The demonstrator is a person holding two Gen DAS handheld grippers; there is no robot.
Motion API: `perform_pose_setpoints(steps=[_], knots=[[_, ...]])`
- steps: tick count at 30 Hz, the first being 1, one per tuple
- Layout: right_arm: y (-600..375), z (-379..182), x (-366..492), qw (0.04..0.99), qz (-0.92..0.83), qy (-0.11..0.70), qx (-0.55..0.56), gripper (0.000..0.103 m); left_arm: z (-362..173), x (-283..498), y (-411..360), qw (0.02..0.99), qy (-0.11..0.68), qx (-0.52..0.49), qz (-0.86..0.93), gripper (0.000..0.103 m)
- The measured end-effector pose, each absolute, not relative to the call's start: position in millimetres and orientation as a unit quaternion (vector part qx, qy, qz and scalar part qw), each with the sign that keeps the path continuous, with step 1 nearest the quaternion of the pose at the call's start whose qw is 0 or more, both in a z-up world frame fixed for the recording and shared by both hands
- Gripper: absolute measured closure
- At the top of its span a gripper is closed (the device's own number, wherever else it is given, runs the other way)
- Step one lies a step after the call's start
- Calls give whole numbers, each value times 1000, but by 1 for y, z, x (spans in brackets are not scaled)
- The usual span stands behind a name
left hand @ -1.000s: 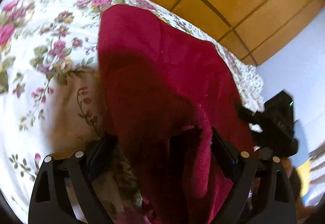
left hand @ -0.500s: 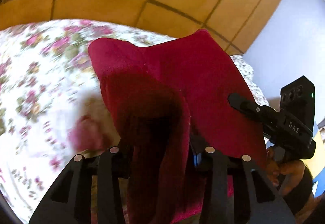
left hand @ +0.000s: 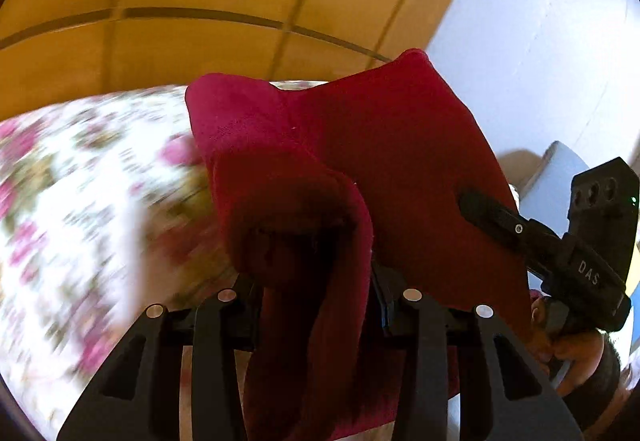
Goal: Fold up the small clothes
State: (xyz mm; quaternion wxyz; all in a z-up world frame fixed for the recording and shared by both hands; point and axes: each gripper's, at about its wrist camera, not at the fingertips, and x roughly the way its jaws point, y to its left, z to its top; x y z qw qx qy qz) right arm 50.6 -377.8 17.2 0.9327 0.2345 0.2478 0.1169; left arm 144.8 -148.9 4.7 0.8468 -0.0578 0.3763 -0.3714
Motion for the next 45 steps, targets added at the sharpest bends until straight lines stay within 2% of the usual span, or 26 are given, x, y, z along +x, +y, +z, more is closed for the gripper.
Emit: perform_pose_setpoints(steps=[7, 11, 12, 13, 14, 15, 18, 19, 24, 26, 29, 34, 37, 42, 45], knots=[[-461, -2, 85, 941, 57, 220, 251, 54, -8, 199, -238, 837, 368, -31, -404, 64], [-488, -35, 108, 927, 17, 260, 271, 53, -43, 228, -268, 828, 402, -22, -390, 64], [-496, -52, 115, 916, -5, 284, 281, 52, -49, 229, -269, 830, 400, -24, -388, 63], [-507, -70, 119, 903, -18, 300, 307, 45, -54, 231, -267, 829, 393, -34, -396, 58], [-516, -80, 116, 896, -8, 284, 343, 37, -58, 232, -264, 827, 393, -42, -400, 56], [-522, -84, 115, 894, 0, 277, 353, 37, -61, 232, -260, 825, 394, -48, -401, 53], [-512, -77, 112, 907, -19, 275, 318, 33, -64, 231, -253, 821, 400, -68, -403, 49], [-511, -77, 110, 907, -20, 272, 320, 31, -65, 234, -250, 819, 401, -75, -403, 44], [-507, -61, 75, 906, -38, 255, 335, 22, -60, 223, -230, 828, 384, -104, -395, 41], [-500, -54, 57, 912, -41, 251, 322, 19, -60, 219, -222, 831, 383, -115, -386, 35], [-489, -69, 53, 906, -84, 313, 271, 16, -66, 223, -214, 830, 399, -134, -367, 28], [-470, -71, 47, 914, -126, 323, 209, 16, -64, 211, -216, 845, 401, -94, -342, 23], [-472, -73, 44, 907, -134, 323, 235, 15, -65, 210, -212, 850, 407, -84, -323, 13], [-471, -51, 24, 892, -134, 325, 283, 7, -50, 191, -202, 870, 402, -53, -282, 4], [-460, -39, 10, 892, -151, 329, 271, 4, -42, 172, -199, 878, 395, -29, -271, 4]])
